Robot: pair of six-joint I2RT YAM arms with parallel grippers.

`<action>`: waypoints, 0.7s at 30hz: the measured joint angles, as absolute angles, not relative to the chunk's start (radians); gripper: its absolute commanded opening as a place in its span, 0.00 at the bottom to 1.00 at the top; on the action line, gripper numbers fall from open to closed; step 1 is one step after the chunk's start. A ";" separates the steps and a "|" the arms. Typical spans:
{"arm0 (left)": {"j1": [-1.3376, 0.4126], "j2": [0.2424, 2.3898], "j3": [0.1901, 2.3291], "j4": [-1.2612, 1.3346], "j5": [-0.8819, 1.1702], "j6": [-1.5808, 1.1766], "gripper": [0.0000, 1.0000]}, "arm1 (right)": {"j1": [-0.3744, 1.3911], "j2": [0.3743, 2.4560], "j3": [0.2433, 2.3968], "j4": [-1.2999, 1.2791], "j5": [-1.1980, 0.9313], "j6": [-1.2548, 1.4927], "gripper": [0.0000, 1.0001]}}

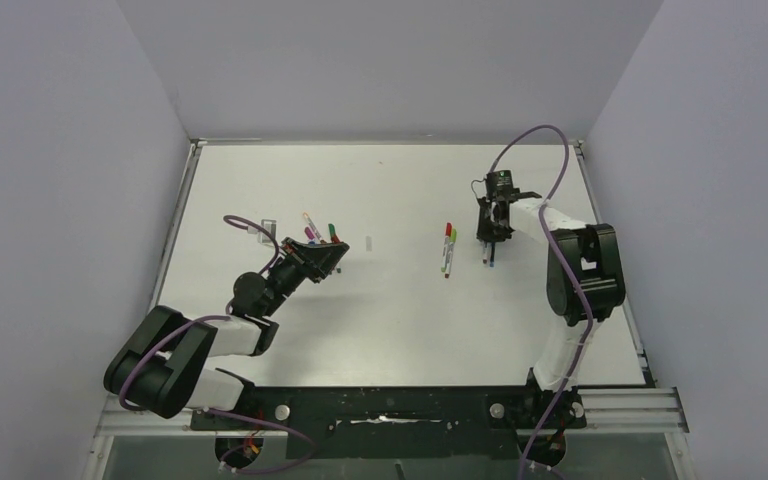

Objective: Open the pen caps

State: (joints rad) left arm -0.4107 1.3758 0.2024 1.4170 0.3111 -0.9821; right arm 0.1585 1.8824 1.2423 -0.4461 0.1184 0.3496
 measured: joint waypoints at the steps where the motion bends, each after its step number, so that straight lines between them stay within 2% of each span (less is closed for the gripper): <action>1: -0.410 1.376 0.202 1.417 0.311 -0.982 0.11 | 0.159 1.884 1.242 -0.446 0.118 0.350 0.11; 13: -0.411 1.376 0.202 1.417 0.311 -0.982 0.11 | 0.159 1.895 1.247 -0.445 0.111 0.347 0.25; 21: -0.411 1.375 0.202 1.417 0.311 -0.982 0.11 | 0.165 1.896 1.254 -0.442 0.111 0.347 0.27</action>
State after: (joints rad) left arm -0.4107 1.3754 0.2024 1.4170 0.3107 -0.9817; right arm 0.1650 1.8961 1.2541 -0.4423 0.1108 0.3470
